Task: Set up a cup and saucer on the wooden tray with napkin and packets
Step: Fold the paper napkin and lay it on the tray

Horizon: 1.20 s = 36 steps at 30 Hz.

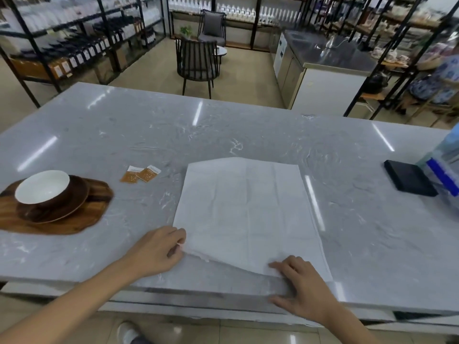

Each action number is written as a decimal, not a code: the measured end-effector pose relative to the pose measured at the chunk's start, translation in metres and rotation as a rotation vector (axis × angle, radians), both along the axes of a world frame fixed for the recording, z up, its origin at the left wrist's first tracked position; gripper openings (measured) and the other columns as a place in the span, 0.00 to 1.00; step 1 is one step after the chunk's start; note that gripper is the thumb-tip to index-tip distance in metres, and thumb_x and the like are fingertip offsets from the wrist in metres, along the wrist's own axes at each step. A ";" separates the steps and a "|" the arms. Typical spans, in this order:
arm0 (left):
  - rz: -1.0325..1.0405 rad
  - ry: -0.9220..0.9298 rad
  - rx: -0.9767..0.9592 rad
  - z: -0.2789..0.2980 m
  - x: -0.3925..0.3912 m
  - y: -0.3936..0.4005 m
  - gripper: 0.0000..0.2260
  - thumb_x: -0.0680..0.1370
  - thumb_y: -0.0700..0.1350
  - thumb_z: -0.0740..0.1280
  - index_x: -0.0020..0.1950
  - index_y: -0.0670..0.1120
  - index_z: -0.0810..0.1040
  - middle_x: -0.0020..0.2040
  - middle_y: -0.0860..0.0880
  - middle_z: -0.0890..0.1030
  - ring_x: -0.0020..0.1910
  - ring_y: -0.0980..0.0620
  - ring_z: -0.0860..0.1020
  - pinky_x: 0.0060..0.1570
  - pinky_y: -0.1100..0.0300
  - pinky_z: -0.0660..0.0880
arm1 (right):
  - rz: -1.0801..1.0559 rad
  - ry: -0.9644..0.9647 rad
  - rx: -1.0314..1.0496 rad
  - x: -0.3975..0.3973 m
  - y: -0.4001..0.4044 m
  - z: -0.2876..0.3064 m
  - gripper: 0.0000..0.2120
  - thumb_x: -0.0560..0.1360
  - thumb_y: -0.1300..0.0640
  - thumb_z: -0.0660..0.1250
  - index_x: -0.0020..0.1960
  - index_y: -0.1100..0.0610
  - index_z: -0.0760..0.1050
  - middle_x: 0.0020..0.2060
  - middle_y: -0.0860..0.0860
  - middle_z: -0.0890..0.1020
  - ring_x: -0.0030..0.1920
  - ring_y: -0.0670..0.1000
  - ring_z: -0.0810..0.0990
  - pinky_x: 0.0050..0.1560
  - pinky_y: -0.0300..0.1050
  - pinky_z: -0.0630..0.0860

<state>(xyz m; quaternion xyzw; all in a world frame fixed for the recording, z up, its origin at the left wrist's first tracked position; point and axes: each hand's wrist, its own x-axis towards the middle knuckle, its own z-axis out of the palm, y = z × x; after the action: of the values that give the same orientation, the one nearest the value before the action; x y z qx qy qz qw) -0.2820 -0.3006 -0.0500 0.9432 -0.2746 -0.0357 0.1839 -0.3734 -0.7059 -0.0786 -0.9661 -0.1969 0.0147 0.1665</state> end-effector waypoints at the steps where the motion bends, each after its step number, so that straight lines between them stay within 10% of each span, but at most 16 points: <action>1: -0.007 -0.015 -0.004 0.000 -0.005 0.004 0.03 0.75 0.48 0.61 0.42 0.51 0.72 0.36 0.54 0.74 0.34 0.54 0.72 0.34 0.54 0.75 | 0.041 0.008 -0.012 -0.006 -0.002 -0.001 0.34 0.67 0.27 0.71 0.66 0.45 0.76 0.50 0.43 0.76 0.46 0.46 0.77 0.46 0.42 0.77; 10: 0.042 -0.062 -0.124 0.002 -0.028 0.020 0.07 0.72 0.47 0.60 0.42 0.50 0.77 0.35 0.54 0.77 0.34 0.55 0.74 0.33 0.59 0.75 | -0.014 0.234 -0.141 -0.013 -0.037 0.012 0.25 0.75 0.45 0.72 0.70 0.43 0.71 0.50 0.42 0.75 0.47 0.42 0.74 0.47 0.39 0.77; 17: 0.004 0.028 -0.089 -0.008 -0.035 0.030 0.04 0.71 0.44 0.69 0.42 0.53 0.77 0.38 0.56 0.78 0.37 0.57 0.76 0.38 0.58 0.78 | 0.034 0.265 -0.175 -0.011 -0.029 0.021 0.13 0.74 0.53 0.74 0.47 0.46 0.68 0.41 0.42 0.74 0.37 0.43 0.70 0.35 0.32 0.64; 24: 0.039 0.102 -0.139 -0.011 -0.034 0.033 0.10 0.73 0.39 0.75 0.44 0.55 0.84 0.40 0.58 0.82 0.39 0.60 0.80 0.41 0.59 0.80 | 0.013 0.310 -0.083 -0.016 -0.039 0.033 0.03 0.73 0.61 0.69 0.45 0.55 0.77 0.39 0.47 0.79 0.36 0.45 0.75 0.39 0.30 0.68; 32: 0.193 0.199 -0.341 0.035 -0.036 0.040 0.13 0.71 0.35 0.77 0.41 0.55 0.86 0.44 0.57 0.85 0.45 0.56 0.83 0.47 0.64 0.79 | -0.076 0.231 0.054 -0.011 -0.058 0.082 0.09 0.75 0.65 0.68 0.47 0.51 0.79 0.43 0.42 0.82 0.45 0.42 0.82 0.50 0.45 0.81; 36: 0.124 0.157 -0.509 0.074 -0.036 0.044 0.05 0.71 0.40 0.74 0.42 0.50 0.83 0.40 0.50 0.84 0.42 0.51 0.83 0.49 0.62 0.80 | -0.101 0.243 0.188 -0.009 -0.064 0.118 0.13 0.77 0.63 0.70 0.46 0.44 0.79 0.44 0.42 0.85 0.46 0.46 0.83 0.46 0.36 0.78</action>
<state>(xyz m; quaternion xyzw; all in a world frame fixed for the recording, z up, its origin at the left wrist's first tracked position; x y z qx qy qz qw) -0.3184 -0.2568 0.0243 0.8759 -0.2013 -0.0272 0.4377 -0.3821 -0.7702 0.0394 -0.9461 -0.1269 0.1046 0.2791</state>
